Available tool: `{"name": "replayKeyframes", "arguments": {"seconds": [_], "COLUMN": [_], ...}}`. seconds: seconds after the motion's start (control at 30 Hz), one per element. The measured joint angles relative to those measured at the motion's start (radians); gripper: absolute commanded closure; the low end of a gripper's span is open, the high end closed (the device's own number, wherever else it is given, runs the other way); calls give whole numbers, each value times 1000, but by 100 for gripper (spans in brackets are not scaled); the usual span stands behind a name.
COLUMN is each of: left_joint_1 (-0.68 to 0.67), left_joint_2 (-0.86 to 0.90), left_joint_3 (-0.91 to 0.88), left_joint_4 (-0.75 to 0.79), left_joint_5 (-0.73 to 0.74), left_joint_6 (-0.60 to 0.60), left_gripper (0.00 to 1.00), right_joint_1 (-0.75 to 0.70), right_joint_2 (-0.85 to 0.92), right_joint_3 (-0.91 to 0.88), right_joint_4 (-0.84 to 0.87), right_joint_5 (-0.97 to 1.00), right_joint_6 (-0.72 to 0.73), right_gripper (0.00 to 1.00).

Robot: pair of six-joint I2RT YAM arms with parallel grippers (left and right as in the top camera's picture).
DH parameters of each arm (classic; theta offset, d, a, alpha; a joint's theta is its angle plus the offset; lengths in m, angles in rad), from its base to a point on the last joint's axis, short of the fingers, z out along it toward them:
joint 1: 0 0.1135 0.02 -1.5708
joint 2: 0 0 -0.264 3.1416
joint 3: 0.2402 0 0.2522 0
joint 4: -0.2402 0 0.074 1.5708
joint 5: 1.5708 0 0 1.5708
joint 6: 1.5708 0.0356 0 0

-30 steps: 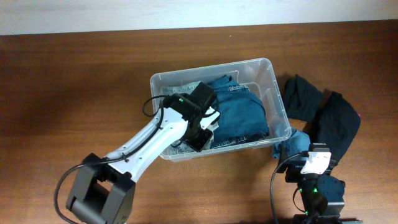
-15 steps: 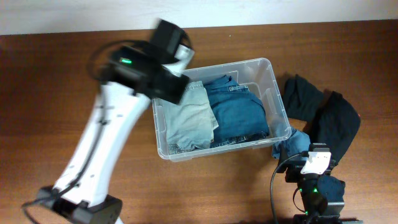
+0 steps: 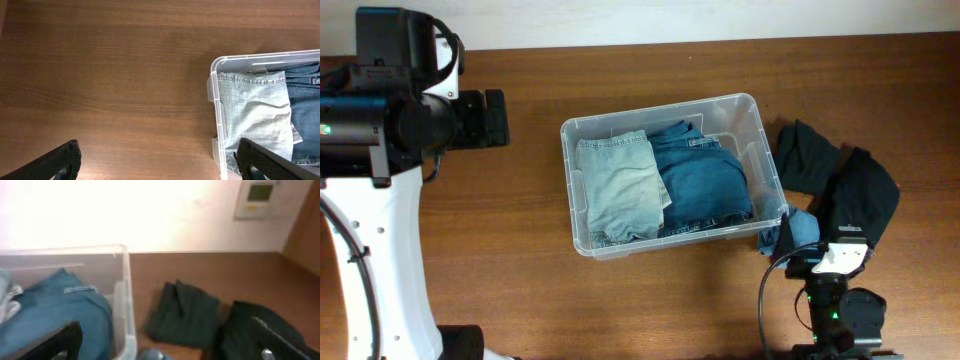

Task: Pack container
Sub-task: 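Reach the right gripper to the black clothes and grasp one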

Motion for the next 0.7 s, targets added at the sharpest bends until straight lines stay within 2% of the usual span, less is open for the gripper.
{"name": "replayKeyframes", "arguments": {"seconds": [0.13, 0.3, 0.4, 0.47, 0.7], "left_joint_1": [0, 0, 0, 0, 0], "left_joint_2": [0, 0, 0, 0, 1], "left_joint_3": [0, 0, 0, 0, 0], "left_joint_4": [-1, -5, -7, -6, -6], "left_joint_5": [0, 0, 0, 0, 0], "left_joint_6": [0, 0, 0, 0, 0], "left_gripper": [1, 1, 1, 1, 1], "right_joint_1": [-1, -1, -1, -1, -24], "right_joint_2": [0, 6, 92, 212, 799], "right_joint_3": [0, 7, 100, 227, 791], "right_joint_4": [3, 105, 97, 65, -291], "right_joint_5": [-159, -310, -360, -395, -492], "right_joint_6": [62, 214, 270, 291, 269], "right_gripper": [1, 2, 1, 1, 2]}}
